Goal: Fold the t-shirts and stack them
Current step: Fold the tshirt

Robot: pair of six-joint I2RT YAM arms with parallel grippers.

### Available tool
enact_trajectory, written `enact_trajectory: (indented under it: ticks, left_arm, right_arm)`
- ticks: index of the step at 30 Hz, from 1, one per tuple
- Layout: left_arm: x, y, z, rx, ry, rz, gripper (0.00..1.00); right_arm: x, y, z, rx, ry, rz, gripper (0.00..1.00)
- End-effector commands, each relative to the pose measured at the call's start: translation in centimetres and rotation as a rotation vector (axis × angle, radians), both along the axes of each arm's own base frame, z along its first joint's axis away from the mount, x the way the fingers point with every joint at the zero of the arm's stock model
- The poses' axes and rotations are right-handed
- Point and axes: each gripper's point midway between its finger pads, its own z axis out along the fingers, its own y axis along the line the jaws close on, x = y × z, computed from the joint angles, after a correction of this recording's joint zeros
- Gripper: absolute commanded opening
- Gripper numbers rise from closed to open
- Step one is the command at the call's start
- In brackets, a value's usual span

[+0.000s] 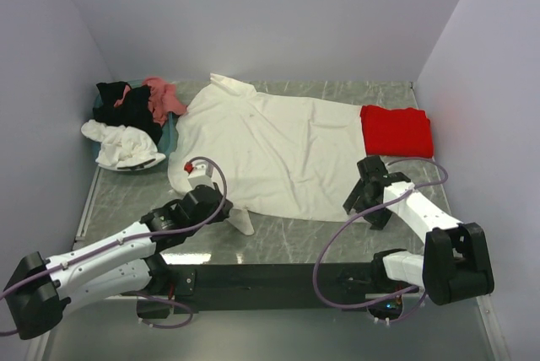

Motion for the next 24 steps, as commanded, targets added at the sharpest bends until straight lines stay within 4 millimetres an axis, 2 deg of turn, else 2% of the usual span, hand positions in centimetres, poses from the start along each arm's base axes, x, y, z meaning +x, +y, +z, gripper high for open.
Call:
enact_trajectory:
  ticks: [1,4,7,10,11,13,14,15,24]
  left_arm:
    - [0.2,0.2,0.8,-0.01,-0.033,-0.005,0.01]
    - [0.1,0.5,0.8,-0.008,-0.032,0.002,0.01]
    - [0.0,0.5,0.7,-0.016,-0.028,0.001,0.01]
    - [-0.2,0.4,0.7,-0.03,-0.021,-0.002,0.01]
    - [-0.3,0.4,0.7,-0.035,-0.021,-0.002,0.01]
    - [-0.3,0.5,0.7,-0.04,-0.021,0.004,0.01]
    - [-0.4,0.7,0.8,-0.04,-0.022,0.005,0.01]
    - [-0.4,0.8,0.8,-0.038,-0.022,0.01,0.01]
    - [-1.3,1.4,1.8,-0.065,-0.03,-0.006,0.01]
  right_arm:
    - [0.1,-0.8,0.0,-0.033,-0.021,-0.062,0.83]
    - [0.1,-0.8,-0.6,-0.032,-0.011,-0.063,0.79]
    - [0.1,-0.8,-1.1,-0.034,-0.005,-0.064,0.65]
    - [-0.1,-0.9,-1.2,-0.038,-0.001,-0.057,0.47]
    - [-0.1,-0.8,-1.2,-0.038,-0.004,-0.054,0.35]
    - [-0.2,-1.1,-1.3,-0.048,-0.009,-0.056,0.23]
    - [-0.3,-1.0,-1.3,-0.044,-0.008,-0.054,0.09]
    - [-0.2,-0.8,-1.3,-0.034,-0.01,-0.051,0.01]
    - [-0.6,-0.3,-0.1,-0.02,-0.005,-0.022,0.0]
